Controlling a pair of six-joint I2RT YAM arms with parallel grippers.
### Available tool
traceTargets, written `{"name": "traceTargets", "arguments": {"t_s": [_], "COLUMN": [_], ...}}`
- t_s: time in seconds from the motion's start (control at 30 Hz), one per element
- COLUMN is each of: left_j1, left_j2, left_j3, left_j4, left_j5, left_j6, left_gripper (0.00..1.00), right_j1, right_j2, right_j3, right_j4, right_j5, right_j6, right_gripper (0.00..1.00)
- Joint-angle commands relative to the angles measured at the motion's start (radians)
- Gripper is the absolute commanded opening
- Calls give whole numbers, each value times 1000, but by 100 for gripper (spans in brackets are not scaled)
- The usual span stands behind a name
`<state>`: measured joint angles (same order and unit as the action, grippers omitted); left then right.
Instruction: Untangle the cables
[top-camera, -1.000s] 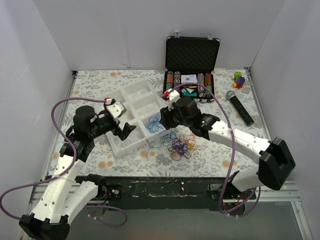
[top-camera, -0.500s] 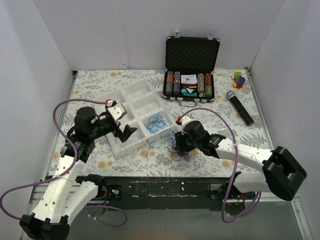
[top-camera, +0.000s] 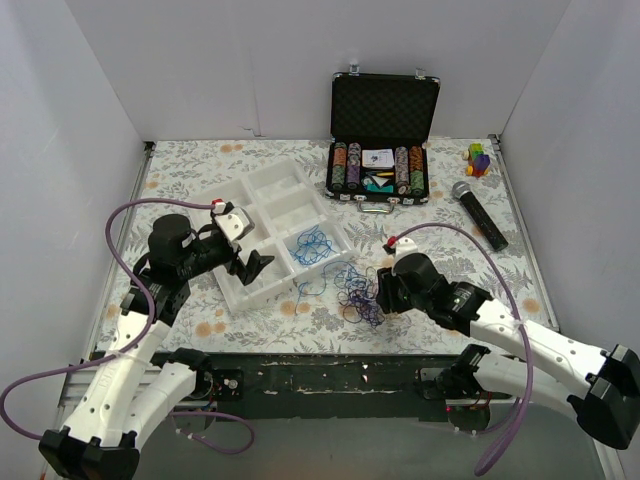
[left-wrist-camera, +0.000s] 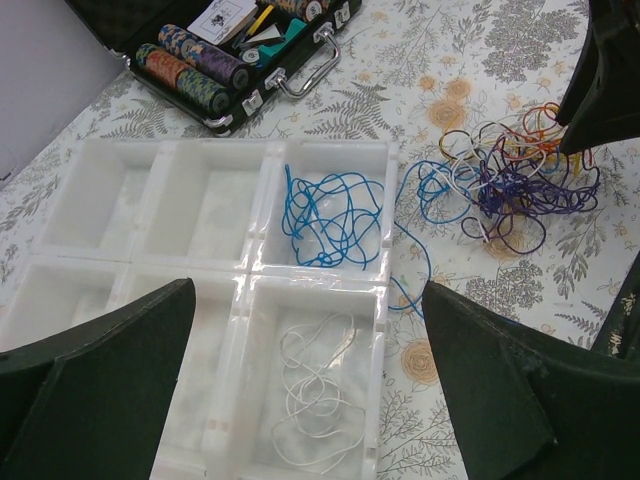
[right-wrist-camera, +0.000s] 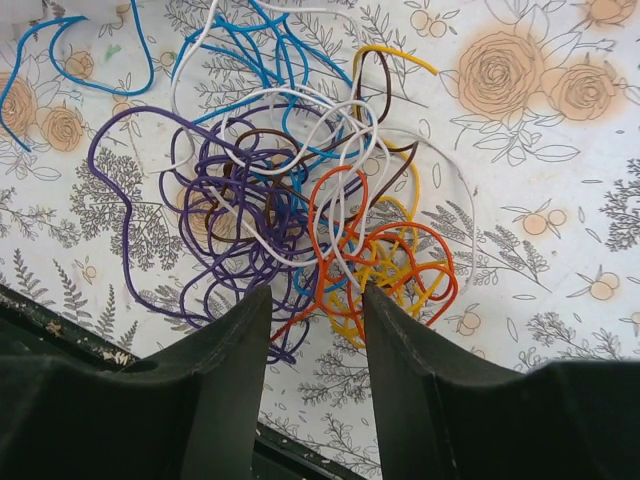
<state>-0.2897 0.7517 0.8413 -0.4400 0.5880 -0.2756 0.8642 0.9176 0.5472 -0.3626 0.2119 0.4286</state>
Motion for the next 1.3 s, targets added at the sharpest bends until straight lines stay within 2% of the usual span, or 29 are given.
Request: {"name": "traceTargets", "arguments": {"t_s": [0.0, 0.1, 0.27, 0.37, 0.63, 0.77, 0.93, 1.07, 1.27], "left_j1": [6, 6, 6, 4, -11, -60, -241, -322, -413], "left_j2": [1, 5, 18, 15, 17, 52, 136, 242, 441], "left_j3": [1, -2, -22, -53, -116, -142, -162, -150, -90], "left_j4": [11, 11, 17, 43, 70, 110, 173, 254, 380], "left_j5": [21, 30, 59, 56, 87, 81, -8, -37, -62], "left_j6": [13, 13, 3, 3, 56, 56, 61, 52, 160], "left_gripper": [98, 98, 98, 96, 96, 95, 95, 95, 97], "right_j1": [1, 1, 2, 7, 120, 148, 148, 148, 147], "right_j2": [-17, 29, 160, 251, 394, 342, 244, 166, 107], "right_j3": [135, 227, 278, 269, 169, 96, 1, -32, -62], "right_j4": [-76, -67, 83, 152, 152, 151, 131, 88, 91], "right_j5": [50, 57, 0, -23, 116, 127, 126, 147, 153], "right_j6": [-5, -33, -54, -31, 64, 104, 121, 133, 148], "right_gripper": [51, 53, 58, 60, 61, 61, 58, 58, 58]}}
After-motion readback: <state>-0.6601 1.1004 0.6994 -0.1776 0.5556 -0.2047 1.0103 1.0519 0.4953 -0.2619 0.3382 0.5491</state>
